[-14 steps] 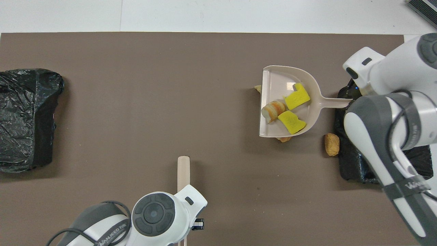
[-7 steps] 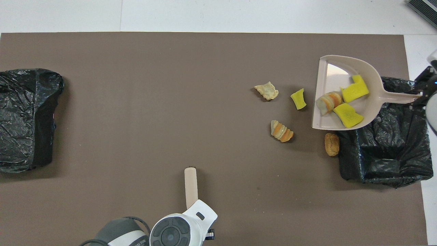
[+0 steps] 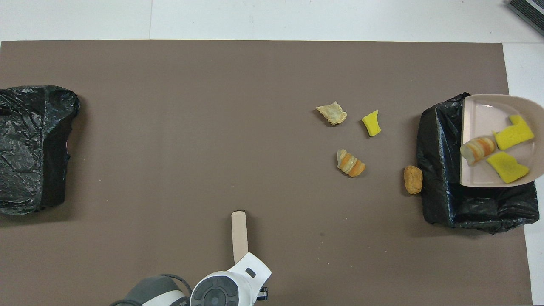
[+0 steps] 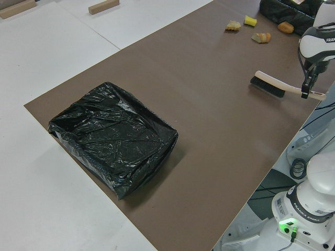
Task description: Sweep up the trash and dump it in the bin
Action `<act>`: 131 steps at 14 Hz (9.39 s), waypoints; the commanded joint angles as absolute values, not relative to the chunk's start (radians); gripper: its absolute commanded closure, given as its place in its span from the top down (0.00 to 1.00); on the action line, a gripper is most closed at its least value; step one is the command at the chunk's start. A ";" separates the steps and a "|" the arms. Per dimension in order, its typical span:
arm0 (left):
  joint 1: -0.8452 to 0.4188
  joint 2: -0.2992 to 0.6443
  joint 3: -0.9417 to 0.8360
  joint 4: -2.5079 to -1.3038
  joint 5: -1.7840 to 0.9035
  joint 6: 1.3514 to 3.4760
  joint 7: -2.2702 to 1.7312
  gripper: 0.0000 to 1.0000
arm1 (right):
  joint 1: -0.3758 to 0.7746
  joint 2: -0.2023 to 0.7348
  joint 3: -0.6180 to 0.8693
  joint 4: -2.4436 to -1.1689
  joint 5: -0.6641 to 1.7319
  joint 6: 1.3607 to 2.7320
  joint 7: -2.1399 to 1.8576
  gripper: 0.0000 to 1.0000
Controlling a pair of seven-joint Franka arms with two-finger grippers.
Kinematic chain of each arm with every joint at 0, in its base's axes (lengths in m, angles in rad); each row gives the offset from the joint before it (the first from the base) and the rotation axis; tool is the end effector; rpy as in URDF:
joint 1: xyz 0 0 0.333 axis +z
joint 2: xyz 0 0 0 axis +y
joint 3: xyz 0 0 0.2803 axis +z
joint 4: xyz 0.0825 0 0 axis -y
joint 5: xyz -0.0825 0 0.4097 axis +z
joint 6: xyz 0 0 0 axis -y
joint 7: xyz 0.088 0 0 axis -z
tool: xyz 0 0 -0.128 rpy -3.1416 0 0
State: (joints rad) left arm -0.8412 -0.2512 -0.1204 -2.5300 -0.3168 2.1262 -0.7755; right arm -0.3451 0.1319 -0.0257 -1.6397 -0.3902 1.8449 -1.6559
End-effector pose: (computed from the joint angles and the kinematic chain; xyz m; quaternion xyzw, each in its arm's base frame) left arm 0.2411 -0.3740 0.2824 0.9908 0.0042 -0.1341 0.0159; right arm 0.5786 -0.2648 0.4854 0.7572 0.6239 -0.1423 0.1310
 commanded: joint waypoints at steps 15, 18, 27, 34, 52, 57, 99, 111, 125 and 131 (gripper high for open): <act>-0.821 -0.256 -0.094 -2.482 -0.333 2.016 -0.767 0.74 | -0.210 -0.093 -0.006 -1.836 -0.939 1.784 -1.241 0.00; -0.683 -0.265 -0.092 -2.387 -0.321 1.881 -0.672 0.79 | -0.169 -0.132 -0.005 -1.859 -1.021 1.775 -1.243 0.00; -0.416 -0.250 -0.092 -2.186 -0.195 1.772 -0.469 1.00 | -0.176 -0.124 -0.002 -1.876 -1.000 1.882 -1.365 0.00; -0.355 -0.121 -0.071 -1.928 -0.089 1.684 -0.341 1.00 | -0.170 -0.114 -0.005 -1.829 -0.553 1.855 -1.240 0.00; -0.118 -0.040 -0.058 -1.634 -0.008 1.578 0.043 1.00 | 0.277 0.118 0.009 -1.732 0.040 1.798 0.185 0.00; -0.124 -0.051 -0.060 -1.652 -0.009 1.588 0.041 1.00 | 0.435 0.308 0.015 -1.584 0.118 1.871 0.426 0.00; -0.057 -0.072 -0.058 -1.644 0.008 1.591 0.057 1.00 | 1.029 0.015 0.018 -2.304 0.270 2.292 1.041 0.95; -0.054 -0.072 -0.057 -1.643 0.009 1.592 0.063 1.00 | 1.016 0.055 0.009 -2.234 0.296 2.232 1.058 0.00; -0.021 -0.092 -0.061 -1.647 0.005 1.566 0.072 1.00 | 0.623 0.034 0.002 -2.091 0.045 1.784 1.132 0.00; -0.096 -0.097 -0.072 -1.686 -0.008 1.558 0.058 1.00 | 0.439 0.035 0.006 -2.108 -0.205 1.622 1.031 0.00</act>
State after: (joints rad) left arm -0.0496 -0.0865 -0.0813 -1.6583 -0.0043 1.5546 0.0696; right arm 0.4710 0.0439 -0.0097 -2.1011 -0.1314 1.6694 1.0652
